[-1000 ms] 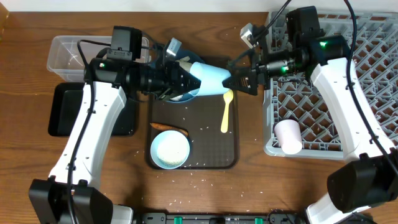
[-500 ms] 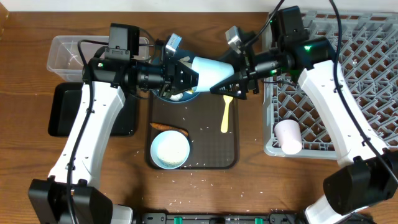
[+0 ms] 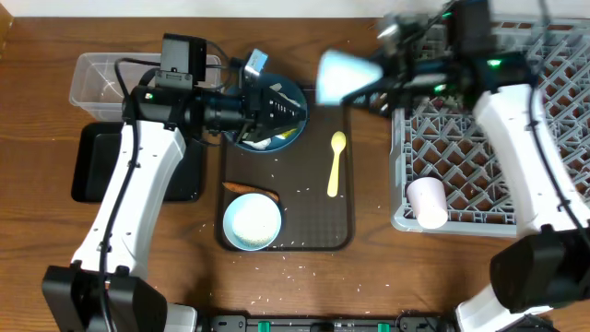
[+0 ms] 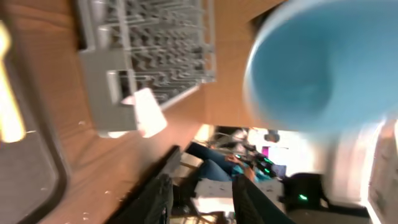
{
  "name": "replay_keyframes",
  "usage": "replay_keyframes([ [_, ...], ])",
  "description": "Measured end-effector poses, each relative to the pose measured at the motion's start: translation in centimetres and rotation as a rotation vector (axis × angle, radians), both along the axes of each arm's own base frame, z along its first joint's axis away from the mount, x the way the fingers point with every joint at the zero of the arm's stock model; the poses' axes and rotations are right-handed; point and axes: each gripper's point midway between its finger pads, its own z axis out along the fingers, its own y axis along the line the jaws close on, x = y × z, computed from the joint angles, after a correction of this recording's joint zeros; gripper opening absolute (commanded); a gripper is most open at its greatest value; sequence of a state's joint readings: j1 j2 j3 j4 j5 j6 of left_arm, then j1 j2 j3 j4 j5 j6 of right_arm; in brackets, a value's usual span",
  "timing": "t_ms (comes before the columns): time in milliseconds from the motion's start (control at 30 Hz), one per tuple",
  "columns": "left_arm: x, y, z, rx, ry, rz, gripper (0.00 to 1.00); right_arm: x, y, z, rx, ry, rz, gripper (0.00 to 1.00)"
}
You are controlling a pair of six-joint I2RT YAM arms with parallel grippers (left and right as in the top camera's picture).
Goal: Sort waste into correct bins and load items into the dishwasher rack
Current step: 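Lift the light-blue cup and pass it to the right gripper, then place the light-blue cup upside down in the rack with the right gripper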
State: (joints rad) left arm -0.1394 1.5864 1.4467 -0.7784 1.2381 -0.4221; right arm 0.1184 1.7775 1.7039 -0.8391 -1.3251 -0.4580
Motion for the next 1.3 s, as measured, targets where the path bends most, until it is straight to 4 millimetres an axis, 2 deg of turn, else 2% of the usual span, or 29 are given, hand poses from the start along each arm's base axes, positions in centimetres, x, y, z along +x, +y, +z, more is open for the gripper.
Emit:
replay_keyframes([
  [133, 1.4, 1.0, -2.1, 0.134, -0.017, 0.084, 0.39, 4.1, -5.2, -3.3, -0.167, 0.202, -0.307, 0.46],
  [233, 2.9, 2.4, -4.3, 0.292, -0.041, 0.178, 0.40, 5.1, -9.8, -7.0, -0.359, 0.400, -0.582, 0.48],
  [300, 3.7, 3.4, -5.5, 0.390, -0.057, 0.231, 0.40, 4.4, -12.1, -8.6, -0.480, 0.486, -0.712, 0.49],
  [367, 4.3, 4.2, -6.6, 0.489, -0.076, 0.279, 0.40, 2.7, -14.6, -9.8, -0.611, 0.572, -0.843, 0.50],
  [500, 4.9, 5.3, -7.9, 0.631, -0.101, 0.333, 0.40, -1.3, -18.2, -11.3, -0.835, 0.706, -0.985, 0.52],
  [600, 4.8, 6.0, -8.7, 0.719, -0.107, 0.357, 0.40, -3.7, -20.2, -12.4, -0.978, 0.785, -1.043, 0.52],
  [700, 4.6, 6.6, -9.4, 0.787, -0.108, 0.371, 0.40, -4.8, -21.6, -13.1, -1.069, 0.831, -1.082, 0.52],
  [967, 4.1, 7.5, -10.3, 0.880, -0.101, 0.383, 0.40, -4.7, -22.8, -15.0, -1.160, 0.878, -1.107, 0.52],
  [1167, 3.9, 7.8, -10.5, 0.897, -0.093, 0.385, 0.40, -4.4, -22.9, -18.6, -1.238, 0.962, -1.053, 0.52],
  [1300, 3.9, 7.8, -10.5, 0.898, -0.092, 0.384, 0.40, -4.4, -22.9, -21.2, -1.291, 1.024, -1.007, 0.56],
])
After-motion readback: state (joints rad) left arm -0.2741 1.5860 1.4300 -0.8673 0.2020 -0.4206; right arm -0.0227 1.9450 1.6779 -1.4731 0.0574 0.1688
